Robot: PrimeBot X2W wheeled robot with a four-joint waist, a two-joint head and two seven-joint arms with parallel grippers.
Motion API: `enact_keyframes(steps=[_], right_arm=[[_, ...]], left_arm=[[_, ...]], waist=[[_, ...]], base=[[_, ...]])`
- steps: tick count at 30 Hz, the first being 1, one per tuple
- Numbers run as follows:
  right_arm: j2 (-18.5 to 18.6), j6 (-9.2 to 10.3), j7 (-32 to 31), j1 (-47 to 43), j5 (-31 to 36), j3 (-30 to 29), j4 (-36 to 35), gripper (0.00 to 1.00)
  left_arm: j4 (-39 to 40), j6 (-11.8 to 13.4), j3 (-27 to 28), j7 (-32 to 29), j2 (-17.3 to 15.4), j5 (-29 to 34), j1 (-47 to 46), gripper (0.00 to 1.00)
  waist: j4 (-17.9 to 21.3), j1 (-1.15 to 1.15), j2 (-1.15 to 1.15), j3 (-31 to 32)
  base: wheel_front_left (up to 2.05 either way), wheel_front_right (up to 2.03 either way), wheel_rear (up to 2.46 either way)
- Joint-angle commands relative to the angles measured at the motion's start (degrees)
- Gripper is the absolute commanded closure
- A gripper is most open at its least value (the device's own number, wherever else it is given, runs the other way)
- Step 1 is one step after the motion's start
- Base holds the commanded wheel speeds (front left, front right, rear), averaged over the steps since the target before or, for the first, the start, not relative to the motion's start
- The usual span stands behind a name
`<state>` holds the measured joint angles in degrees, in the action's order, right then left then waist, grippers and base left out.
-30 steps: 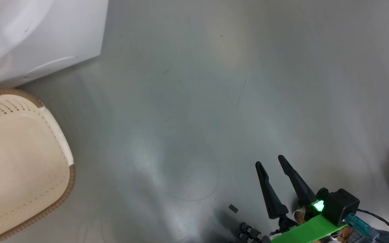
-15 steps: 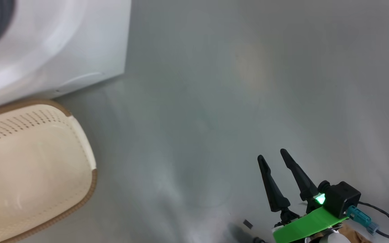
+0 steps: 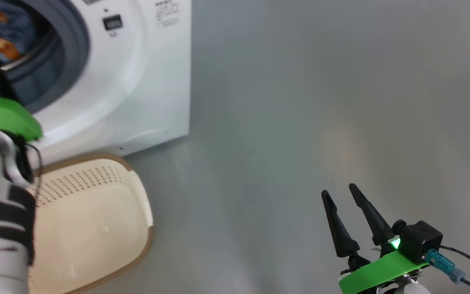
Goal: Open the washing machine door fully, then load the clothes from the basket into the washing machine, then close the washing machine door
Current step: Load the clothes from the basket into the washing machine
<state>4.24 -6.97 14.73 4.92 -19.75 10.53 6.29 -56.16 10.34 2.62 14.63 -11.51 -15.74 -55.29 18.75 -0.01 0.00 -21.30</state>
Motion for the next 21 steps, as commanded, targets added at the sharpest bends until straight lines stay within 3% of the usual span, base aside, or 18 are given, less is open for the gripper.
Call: enact_keyframes(steps=[1,12,21], right_arm=[[0.74,-0.52,0.27,-0.04,0.03,0.83,-1.05,0.00],[0.79,-0.52,0.27,-1.49,0.59,-1.45,-1.13,0.00],[1.50,-0.52,0.27,-2.30,0.77,-1.91,-1.42,0.00]], left_arm=[[2.09,-0.40,0.56,0.36,-1.74,0.28,1.74,0.00],[13.11,-5.37,0.21,0.36,4.62,-0.22,19.72,0.00],[25.13,-4.04,-0.94,0.37,7.11,1.12,32.51,0.00]], waist=[[-3.46,0.01,0.00,4.76],[-7.27,0.01,0.00,9.99],[-9.79,0.01,0.00,11.63]], base=[[0.00,0.00,0.00],[0.00,0.00,0.00],[-0.45,0.45,0.00]])
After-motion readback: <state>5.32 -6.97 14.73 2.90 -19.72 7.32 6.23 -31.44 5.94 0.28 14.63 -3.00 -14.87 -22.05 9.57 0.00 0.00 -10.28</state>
